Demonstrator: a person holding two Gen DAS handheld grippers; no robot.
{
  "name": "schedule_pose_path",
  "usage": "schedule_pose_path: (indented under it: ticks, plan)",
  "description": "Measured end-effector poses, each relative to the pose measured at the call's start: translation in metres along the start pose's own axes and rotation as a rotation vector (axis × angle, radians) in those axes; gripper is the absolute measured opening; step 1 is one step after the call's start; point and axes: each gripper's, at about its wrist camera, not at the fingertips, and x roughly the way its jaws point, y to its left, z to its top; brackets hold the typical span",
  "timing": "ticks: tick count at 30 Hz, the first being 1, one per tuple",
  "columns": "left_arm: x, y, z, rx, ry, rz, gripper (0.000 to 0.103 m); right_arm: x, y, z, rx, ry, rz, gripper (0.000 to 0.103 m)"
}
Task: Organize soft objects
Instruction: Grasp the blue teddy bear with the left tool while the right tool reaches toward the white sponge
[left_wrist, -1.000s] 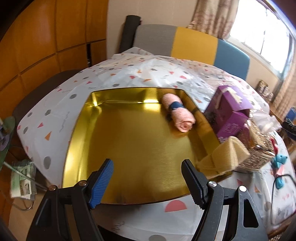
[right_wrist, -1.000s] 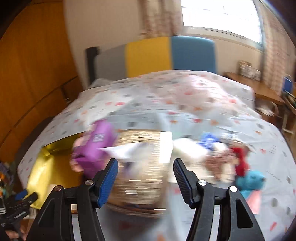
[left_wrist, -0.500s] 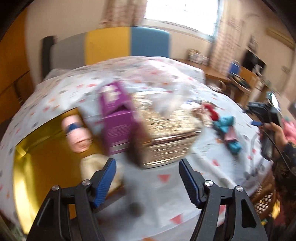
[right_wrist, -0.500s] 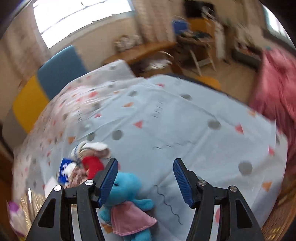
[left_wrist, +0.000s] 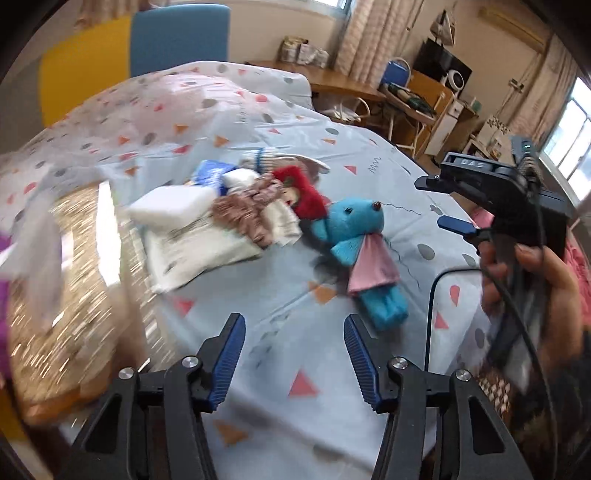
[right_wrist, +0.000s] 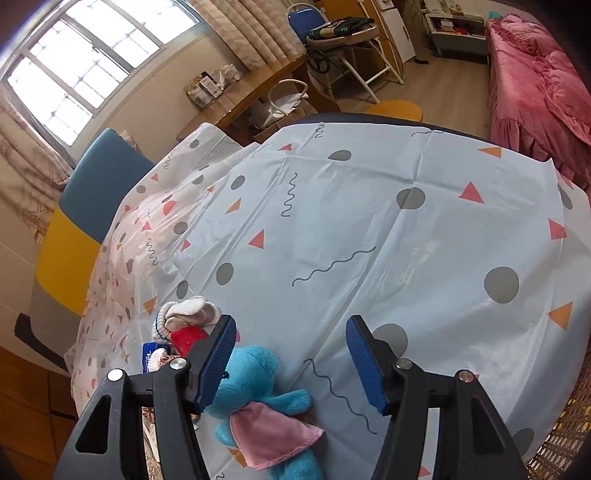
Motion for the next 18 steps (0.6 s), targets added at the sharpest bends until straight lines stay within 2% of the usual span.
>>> schedule_pose_path:
  ticks: [5, 8, 13, 18]
  plan:
    - [0.034, -0.022, 0.03, -0.011, 0.034, -0.075, 0.055, 0.0, -0.004, 0.001, 0.024, 0.009, 0.03, 0.063]
    - [0.06, -0.032, 0.046, -0.059, 0.072, -0.104, 0.057, 0.0, -0.005, 0.001, 0.035, 0.007, 0.042, 0.063]
    - [0.096, -0.046, 0.064, -0.094, 0.086, -0.068, 0.075, 0.002, -0.004, 0.0, 0.04, 0.024, 0.063, 0.063]
    - [0.127, -0.057, 0.069, -0.091, 0.125, -0.038, 0.074, 0.003, -0.003, 0.0, 0.04, 0.028, 0.078, 0.063]
